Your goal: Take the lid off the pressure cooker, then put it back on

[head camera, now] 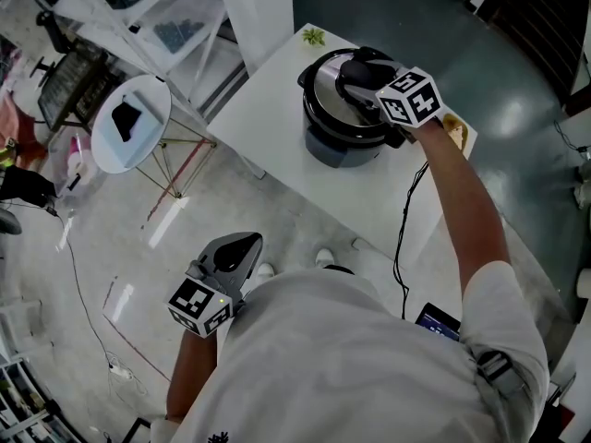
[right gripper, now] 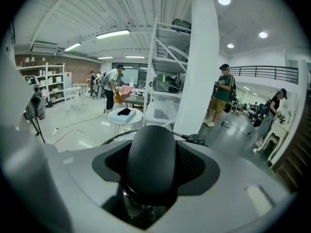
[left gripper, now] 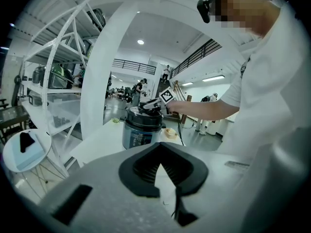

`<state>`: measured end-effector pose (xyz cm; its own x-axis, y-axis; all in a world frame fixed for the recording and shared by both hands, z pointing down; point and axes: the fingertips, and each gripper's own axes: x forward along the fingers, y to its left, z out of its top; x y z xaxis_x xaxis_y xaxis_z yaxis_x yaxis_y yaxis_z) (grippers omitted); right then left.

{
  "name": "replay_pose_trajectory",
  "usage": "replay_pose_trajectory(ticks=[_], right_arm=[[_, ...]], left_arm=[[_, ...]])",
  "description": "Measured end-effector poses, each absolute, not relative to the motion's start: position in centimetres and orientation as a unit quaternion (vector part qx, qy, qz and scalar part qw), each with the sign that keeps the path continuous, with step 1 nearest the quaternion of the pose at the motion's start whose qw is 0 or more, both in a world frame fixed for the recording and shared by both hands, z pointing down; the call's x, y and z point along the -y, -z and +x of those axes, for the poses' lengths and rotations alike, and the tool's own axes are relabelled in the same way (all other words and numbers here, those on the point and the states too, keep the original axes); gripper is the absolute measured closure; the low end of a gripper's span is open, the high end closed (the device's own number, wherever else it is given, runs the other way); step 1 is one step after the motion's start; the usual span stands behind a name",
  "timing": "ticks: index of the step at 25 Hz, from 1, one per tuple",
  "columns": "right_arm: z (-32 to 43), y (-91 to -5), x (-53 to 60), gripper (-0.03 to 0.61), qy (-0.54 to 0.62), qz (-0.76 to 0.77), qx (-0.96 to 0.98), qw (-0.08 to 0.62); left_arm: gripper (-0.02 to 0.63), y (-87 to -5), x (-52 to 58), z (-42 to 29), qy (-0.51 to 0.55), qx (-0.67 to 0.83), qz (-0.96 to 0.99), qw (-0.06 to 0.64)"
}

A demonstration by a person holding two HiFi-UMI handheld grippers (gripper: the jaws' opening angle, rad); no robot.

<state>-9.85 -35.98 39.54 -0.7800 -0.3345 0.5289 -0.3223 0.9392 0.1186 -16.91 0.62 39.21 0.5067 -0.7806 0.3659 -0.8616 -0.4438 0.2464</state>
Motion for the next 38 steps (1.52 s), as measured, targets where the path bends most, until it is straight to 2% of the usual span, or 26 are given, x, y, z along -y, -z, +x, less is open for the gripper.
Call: replay_pose_trajectory(ticks=[18,38], right_arm=[[-7.3,-35.3,34.0,0.287,0.014,0.181,0.944,0.274],[4.0,-35.1,29.9,0.287,-0.013,0.252,0.930,0.269]], left_arm=[[0.607,-39.3,0.1,-16.2,-0.101,0.441,0.870,0.197],[0.607,-39.5,2.6,-11.4,-0.121,0.338,0.916,0.180]])
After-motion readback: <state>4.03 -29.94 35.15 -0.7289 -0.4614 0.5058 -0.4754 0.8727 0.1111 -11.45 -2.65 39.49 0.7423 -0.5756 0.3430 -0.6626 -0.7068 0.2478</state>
